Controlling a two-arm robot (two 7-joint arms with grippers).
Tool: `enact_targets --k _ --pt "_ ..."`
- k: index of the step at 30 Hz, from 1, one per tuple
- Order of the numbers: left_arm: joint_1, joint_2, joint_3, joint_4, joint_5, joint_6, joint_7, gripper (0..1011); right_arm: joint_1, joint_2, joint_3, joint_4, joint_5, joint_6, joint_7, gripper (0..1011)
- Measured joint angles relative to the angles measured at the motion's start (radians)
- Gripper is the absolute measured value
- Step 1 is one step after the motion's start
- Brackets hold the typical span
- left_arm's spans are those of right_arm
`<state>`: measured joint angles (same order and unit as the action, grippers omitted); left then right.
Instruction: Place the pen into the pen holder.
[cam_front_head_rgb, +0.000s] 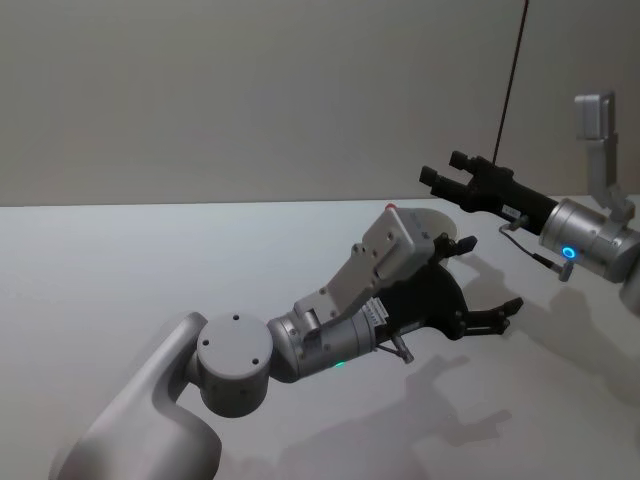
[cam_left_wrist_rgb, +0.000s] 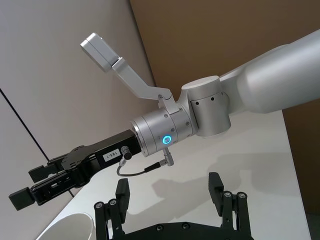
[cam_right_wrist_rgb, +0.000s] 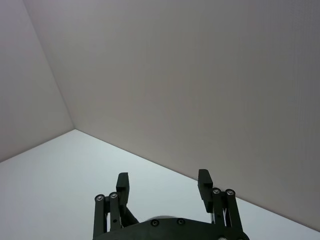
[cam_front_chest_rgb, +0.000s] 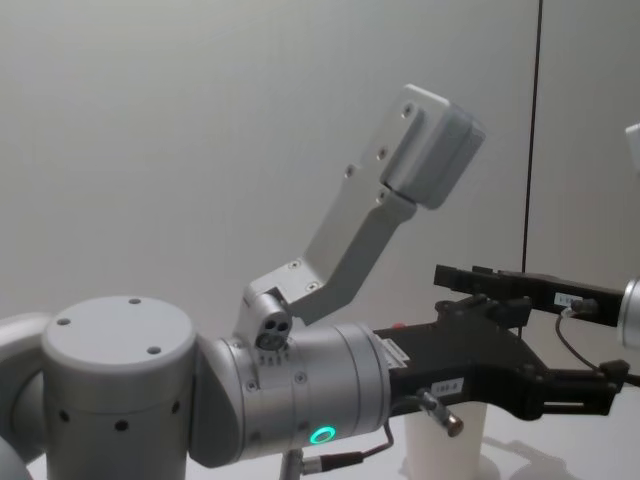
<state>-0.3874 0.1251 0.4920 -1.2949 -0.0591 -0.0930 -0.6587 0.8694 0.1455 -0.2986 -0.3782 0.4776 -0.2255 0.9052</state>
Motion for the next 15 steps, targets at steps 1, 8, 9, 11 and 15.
enact_targets --k 1,8,9,11,15 --pt "0.000 0.000 0.000 0.000 0.000 0.000 0.000 1004 0.000 0.000 0.000 0.001 0.000 0.000 0.000 835" --pt "0.000 0.000 0.000 0.000 0.000 0.000 0.000 1004 0.003 -0.002 -0.001 0.008 0.001 -0.003 -0.001 1002" --pt "0.000 0.000 0.000 0.000 0.000 0.000 0.000 1004 0.004 -0.002 -0.001 0.009 0.001 -0.003 -0.001 1002" --pt "0.000 0.000 0.000 0.000 0.000 0.000 0.000 1004 0.004 -0.003 -0.001 0.010 0.001 -0.003 -0.001 1001" --pt "0.000 0.000 0.000 0.000 0.000 0.000 0.000 1004 0.005 -0.003 -0.001 0.012 0.002 -0.004 -0.002 1001"
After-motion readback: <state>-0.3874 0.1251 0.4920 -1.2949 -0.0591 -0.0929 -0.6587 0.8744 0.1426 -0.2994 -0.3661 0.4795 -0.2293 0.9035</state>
